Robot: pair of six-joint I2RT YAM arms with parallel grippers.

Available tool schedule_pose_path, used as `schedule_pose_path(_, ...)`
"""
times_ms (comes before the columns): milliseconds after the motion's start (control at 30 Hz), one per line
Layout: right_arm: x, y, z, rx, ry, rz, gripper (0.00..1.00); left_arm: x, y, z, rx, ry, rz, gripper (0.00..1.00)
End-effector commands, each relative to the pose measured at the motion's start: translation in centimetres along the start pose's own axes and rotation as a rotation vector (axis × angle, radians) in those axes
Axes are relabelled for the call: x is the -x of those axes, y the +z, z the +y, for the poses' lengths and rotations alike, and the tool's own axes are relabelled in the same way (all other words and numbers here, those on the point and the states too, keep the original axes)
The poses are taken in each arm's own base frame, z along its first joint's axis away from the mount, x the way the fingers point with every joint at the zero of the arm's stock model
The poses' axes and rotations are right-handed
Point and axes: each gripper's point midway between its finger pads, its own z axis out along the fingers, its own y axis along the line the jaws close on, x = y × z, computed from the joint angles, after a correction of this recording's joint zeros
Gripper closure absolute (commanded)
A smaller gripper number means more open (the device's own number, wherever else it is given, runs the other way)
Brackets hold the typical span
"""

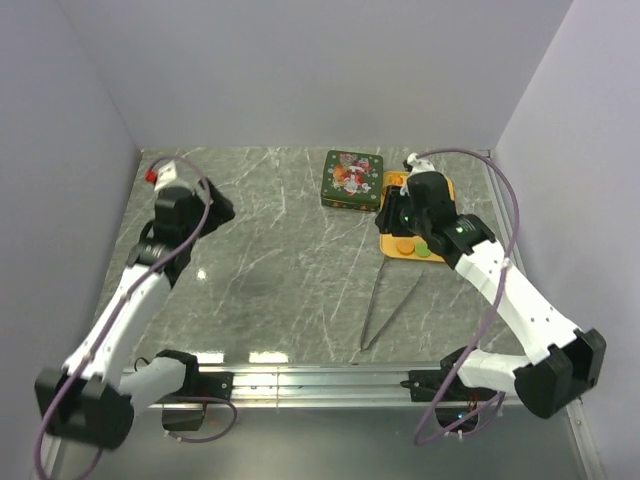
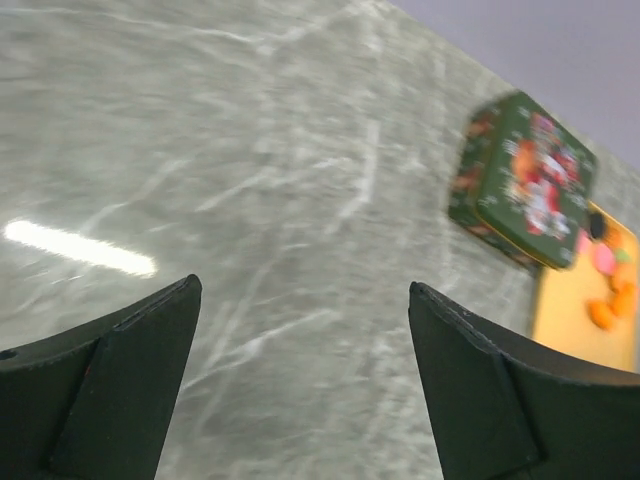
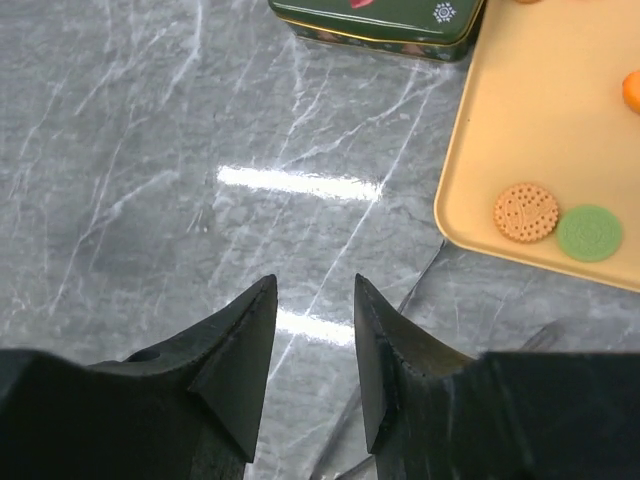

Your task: Pack the cookies

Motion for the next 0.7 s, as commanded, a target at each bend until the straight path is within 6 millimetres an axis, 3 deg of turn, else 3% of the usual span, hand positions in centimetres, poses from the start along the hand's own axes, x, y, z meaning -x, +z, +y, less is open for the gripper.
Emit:
schedule_pose_path(0, 0.7, -1.6, 0.7, 0.065, -0.028, -0.078, 0.55, 2.3, -2.7, 3.6, 0.112, -0.01, -0.202, 0.09)
schedule_pose_path(33, 1.0, -2.5, 0.7, 0.08, -0.032, -0.11, 0.55, 0.9, -2.7, 5.1, 0.144, 0.008, -0.201, 0.09)
schedule_pose_path(100, -0.2, -2.8, 0.3, 0.086, -0.037, -0.109, 0.5, 1.4, -4.1, 6.2, 0.153, -0.002, -0.275, 0.04)
schedule_pose_path(133, -0.3, -3.1, 0.3, 0.099, -0.04, -0.124, 0.46, 0.6, -4.0, 7.9, 0.195, 0.018, -0.305, 0.01)
schedule_pose_path(200, -1.2, -3.9, 0.0, 0.115, -0.044, -0.139, 0.33, 1.2, -5.1, 8.6, 0.187, 0.034, -0.398, 0.01)
schedule_pose_path(300, -2.0, -4.7, 0.0, 0.144, -0.047, -0.149, 0.21, 1.1, -5.4, 9.6, 0.162, 0.138, -0.503, 0.0)
schedule_pose_path(433, -2.2, -5.7, 0.1, 0.177, -0.057, -0.192, 0.17, -0.5, -4.1, 11.5, 0.212, 0.222, -0.507, 0.01)
schedule_pose_path(567, -2.3, -5.9, -0.7, 0.157, -0.057, -0.235, 0.14, -3.1, -1.5, 12.8, 0.239, 0.267, -0.408, 0.01)
schedule_pose_path(667, -1.7, -6.0, -1.1, 0.134, -0.078, -0.266, 0.13, -3.8, -0.3, 13.8, 0.259, 0.267, -0.395, 0.0)
